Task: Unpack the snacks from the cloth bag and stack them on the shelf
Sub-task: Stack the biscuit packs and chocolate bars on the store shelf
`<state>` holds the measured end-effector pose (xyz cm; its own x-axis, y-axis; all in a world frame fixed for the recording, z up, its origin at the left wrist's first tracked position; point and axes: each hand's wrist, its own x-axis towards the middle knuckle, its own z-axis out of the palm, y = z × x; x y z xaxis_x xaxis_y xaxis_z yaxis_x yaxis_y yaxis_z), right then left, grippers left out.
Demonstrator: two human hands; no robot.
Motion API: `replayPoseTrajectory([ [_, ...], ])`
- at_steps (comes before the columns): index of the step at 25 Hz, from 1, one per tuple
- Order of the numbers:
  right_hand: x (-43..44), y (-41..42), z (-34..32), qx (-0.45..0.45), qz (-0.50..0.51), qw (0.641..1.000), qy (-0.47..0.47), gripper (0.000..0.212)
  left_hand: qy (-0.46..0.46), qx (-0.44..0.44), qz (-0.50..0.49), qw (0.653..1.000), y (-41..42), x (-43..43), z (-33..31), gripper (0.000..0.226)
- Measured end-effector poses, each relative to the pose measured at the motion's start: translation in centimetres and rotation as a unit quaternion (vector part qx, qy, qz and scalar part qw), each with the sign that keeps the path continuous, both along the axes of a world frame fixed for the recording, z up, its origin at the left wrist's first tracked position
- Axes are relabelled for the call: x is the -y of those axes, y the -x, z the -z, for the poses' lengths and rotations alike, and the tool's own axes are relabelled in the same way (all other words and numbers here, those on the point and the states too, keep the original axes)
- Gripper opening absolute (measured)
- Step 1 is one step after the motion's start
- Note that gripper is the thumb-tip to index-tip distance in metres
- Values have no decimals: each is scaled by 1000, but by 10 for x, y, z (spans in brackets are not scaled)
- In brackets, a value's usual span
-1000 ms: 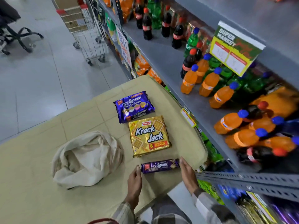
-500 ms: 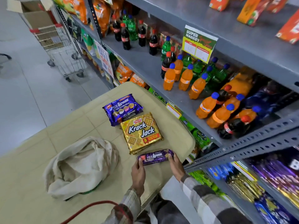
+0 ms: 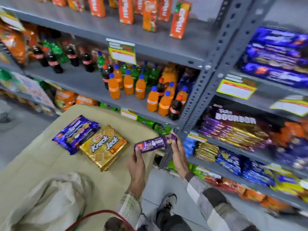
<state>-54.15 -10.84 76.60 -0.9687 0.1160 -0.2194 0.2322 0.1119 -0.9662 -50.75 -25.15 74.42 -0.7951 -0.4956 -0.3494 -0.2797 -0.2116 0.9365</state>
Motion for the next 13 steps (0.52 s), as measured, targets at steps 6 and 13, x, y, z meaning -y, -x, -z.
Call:
replayPoseTrajectory([
  [6,-106,-55,-53,-60,169,983,41,29,37,-108,172,979,13,-105,-55,39],
  [13,-247,-144,-110,-174,307,936,10,33,37,-179,291,939,-30,-261,-110,46],
])
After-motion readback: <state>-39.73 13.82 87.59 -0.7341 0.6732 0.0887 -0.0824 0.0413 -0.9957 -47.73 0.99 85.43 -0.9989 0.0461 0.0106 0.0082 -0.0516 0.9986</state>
